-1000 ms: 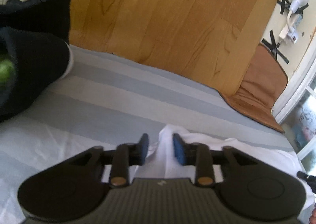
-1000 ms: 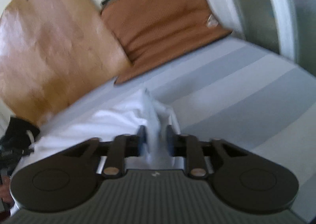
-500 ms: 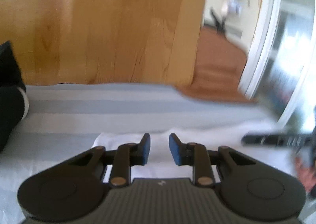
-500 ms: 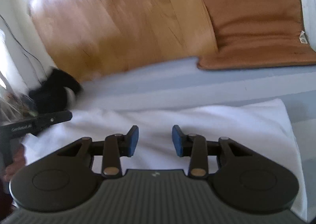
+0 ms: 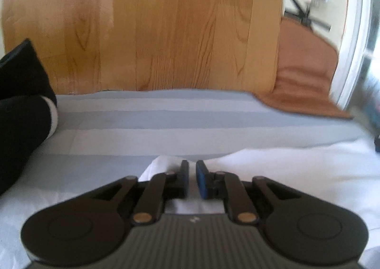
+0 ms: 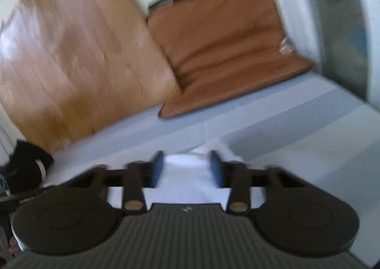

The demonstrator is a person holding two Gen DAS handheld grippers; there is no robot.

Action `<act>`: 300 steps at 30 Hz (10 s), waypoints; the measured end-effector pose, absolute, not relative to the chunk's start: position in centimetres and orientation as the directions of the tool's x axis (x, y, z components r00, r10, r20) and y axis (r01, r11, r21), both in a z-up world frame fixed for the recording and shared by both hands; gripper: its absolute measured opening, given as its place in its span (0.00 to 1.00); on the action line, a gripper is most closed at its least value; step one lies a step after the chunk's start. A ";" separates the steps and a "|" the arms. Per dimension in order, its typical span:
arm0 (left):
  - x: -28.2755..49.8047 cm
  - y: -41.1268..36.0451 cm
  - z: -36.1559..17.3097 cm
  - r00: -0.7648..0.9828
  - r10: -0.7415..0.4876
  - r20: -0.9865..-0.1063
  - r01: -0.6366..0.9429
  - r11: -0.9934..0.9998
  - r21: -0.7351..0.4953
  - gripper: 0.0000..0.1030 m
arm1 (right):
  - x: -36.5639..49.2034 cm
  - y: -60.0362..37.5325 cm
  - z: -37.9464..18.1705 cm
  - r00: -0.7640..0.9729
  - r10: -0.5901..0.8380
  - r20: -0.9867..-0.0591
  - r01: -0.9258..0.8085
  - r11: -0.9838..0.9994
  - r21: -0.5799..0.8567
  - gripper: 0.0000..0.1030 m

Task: Fold small clothes

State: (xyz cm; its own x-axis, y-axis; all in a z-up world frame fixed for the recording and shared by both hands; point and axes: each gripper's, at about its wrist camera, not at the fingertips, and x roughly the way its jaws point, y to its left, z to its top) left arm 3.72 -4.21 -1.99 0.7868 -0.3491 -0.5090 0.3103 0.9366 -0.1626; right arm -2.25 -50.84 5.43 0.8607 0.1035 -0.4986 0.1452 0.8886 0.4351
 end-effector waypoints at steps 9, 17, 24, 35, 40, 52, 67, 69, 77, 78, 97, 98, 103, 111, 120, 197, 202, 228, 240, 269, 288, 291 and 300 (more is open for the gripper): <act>-1.3 -4.1 -0.7 0.710 -0.563 -0.423 0.485 0.826 -0.286 0.15 | -9.6 -54.5 2.8 0.850 0.179 -0.496 0.241 0.704 0.668 0.54; -1.2 -7.0 -4.3 0.671 -0.500 -0.547 0.491 0.853 -0.178 0.14 | -10.1 -53.7 1.3 0.831 0.247 -0.499 0.250 0.635 0.731 0.55; -0.9 -6.1 -2.9 0.646 -0.521 -0.558 0.476 0.846 -0.239 0.16 | -8.6 -51.2 1.6 0.816 0.290 -0.501 0.224 0.641 0.735 0.14; -1.2 5.0 0.2 0.761 -0.535 -0.366 0.348 0.814 -0.466 0.31 | -5.6 -39.8 11.6 0.828 0.372 -0.419 -0.141 0.862 0.487 0.13; -0.6 6.6 -1.6 0.764 -0.517 -0.387 0.298 0.814 -0.499 0.34 | -2.7 -32.1 11.9 0.748 0.473 -0.466 -0.308 0.869 0.387 0.13; -0.4 11.1 -3.4 0.779 -0.477 -0.406 0.206 0.807 -0.553 0.49 | 2.1 -18.4 6.7 0.470 0.631 -0.617 -0.528 0.761 0.376 0.19; 2.4 3.3 -3.4 0.784 -0.375 -0.495 0.254 0.921 -0.295 0.56 | 3.7 -28.1 10.2 0.682 0.501 -0.533 -0.349 0.863 0.365 0.39; 2.4 2.1 -3.6 0.788 -0.344 -0.511 0.252 0.937 -0.243 0.56 | 4.8 -29.2 8.5 0.674 0.438 -0.594 -0.271 0.895 0.353 0.38; 2.1 0.1 -4.6 0.805 -0.257 -0.535 0.232 0.966 -0.114 0.60 | 4.7 -28.5 6.0 0.707 0.424 -0.566 -0.259 0.900 0.350 0.37; 2.0 0.1 -4.6 0.806 -0.253 -0.535 0.231 0.967 -0.109 0.61 | 4.7 -28.7 6.1 0.708 0.423 -0.565 -0.259 0.900 0.350 0.37; 2.1 -0.1 -4.5 0.811 -0.238 -0.535 0.229 0.970 -0.084 0.62 | -5.0 -29.4 5.0 0.565 0.624 -0.540 -0.495 0.780 0.383 0.43; 2.1 -0.2 -4.5 0.811 -0.235 -0.535 0.227 0.970 -0.082 0.62 | -5.5 -29.1 4.7 0.556 0.622 -0.552 -0.502 0.780 0.373 0.43; 2.1 -0.3 -4.6 0.813 -0.224 -0.537 0.224 0.972 -0.065 0.65 | -5.5 -29.6 4.3 0.533 0.645 -0.548 -0.491 0.763 0.421 0.43; 2.0 -0.5 -4.6 0.819 -0.203 -0.538 0.214 0.976 -0.042 0.70 | -4.5 -33.8 6.3 0.620 0.661 -0.422 -0.403 0.730 0.553 0.54; 2.1 -0.3 -4.9 0.827 -0.193 -0.528 0.212 0.977 -0.026 0.77 | -2.5 -35.0 4.0 0.641 0.587 -0.494 -0.221 0.758 0.614 0.54; 3.1 3.4 -6.9 0.778 -0.297 -0.554 0.217 0.954 -0.207 1.00 | -2.6 -34.3 3.1 0.657 0.627 -0.419 -0.244 0.702 0.669 0.92; 3.0 3.5 -7.0 0.776 -0.299 -0.555 0.215 0.953 -0.212 1.00 | -2.4 -34.0 3.1 0.649 0.635 -0.419 -0.253 0.700 0.668 0.96; 2.4 4.1 -7.0 0.773 -0.303 -0.557 0.228 0.952 -0.202 1.00 | 0.0 -34.5 3.7 0.573 0.669 -0.473 -0.153 0.654 0.741 1.00; 2.1 4.3 -7.0 0.774 -0.308 -0.553 0.228 0.951 -0.210 1.00 | -0.5 -34.3 3.5 0.599 0.658 -0.457 -0.183 0.668 0.721 1.00; 1.7 5.2 -7.3 0.773 -0.354 -0.527 0.249 0.932 -0.262 1.00 | -0.9 -34.0 3.3 0.619 0.649 -0.443 -0.209 0.679 0.704 1.00; 1.8 5.1 -7.3 0.762 -0.360 -0.538 0.270 0.932 -0.242 1.00 | -1.2 -33.9 3.3 0.619 0.655 -0.433 -0.247 0.686 0.685 1.00; 1.8 4.8 -7.2 0.760 -0.354 -0.545 0.272 0.935 -0.229 1.00 | -1.2 -33.9 3.3 0.614 0.659 -0.434 -0.253 0.685 0.683 1.00; 2.1 5.4 -7.0 0.730 -0.395 -0.558 0.321 0.919 -0.231 1.00 | 0.2 -35.2 3.9 0.564 0.679 -0.470 -0.217 0.671 0.709 1.00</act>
